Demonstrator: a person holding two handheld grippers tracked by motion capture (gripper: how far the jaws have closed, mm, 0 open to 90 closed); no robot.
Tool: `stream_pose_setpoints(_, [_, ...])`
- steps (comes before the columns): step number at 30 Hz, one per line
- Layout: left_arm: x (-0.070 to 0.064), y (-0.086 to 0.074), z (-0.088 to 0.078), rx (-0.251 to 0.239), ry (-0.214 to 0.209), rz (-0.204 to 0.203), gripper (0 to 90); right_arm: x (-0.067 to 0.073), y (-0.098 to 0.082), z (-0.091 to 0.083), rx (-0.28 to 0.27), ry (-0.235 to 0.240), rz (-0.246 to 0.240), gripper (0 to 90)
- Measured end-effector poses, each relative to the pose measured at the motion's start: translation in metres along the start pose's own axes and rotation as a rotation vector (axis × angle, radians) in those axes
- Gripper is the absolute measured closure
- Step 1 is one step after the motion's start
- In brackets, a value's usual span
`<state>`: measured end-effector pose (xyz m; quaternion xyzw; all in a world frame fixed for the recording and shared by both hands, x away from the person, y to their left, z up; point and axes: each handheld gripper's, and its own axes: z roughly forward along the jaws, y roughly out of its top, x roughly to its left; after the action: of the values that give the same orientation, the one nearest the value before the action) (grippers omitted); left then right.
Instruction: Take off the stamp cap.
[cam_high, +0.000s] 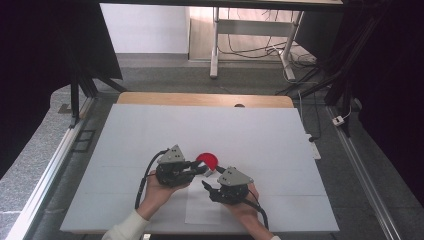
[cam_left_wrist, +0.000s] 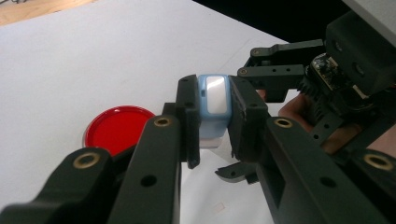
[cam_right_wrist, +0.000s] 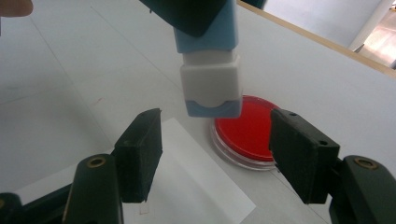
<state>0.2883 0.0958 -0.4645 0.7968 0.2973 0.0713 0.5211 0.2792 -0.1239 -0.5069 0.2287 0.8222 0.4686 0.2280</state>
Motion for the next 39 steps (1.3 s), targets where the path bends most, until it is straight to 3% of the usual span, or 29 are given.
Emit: stream_pose_setpoints(39, [0.0027,-0.0023,0.0022,0.01,0.01,-0.005,75.6,0.0055,0.0034,0.0084,0.001,-0.062,-0.037,55.5])
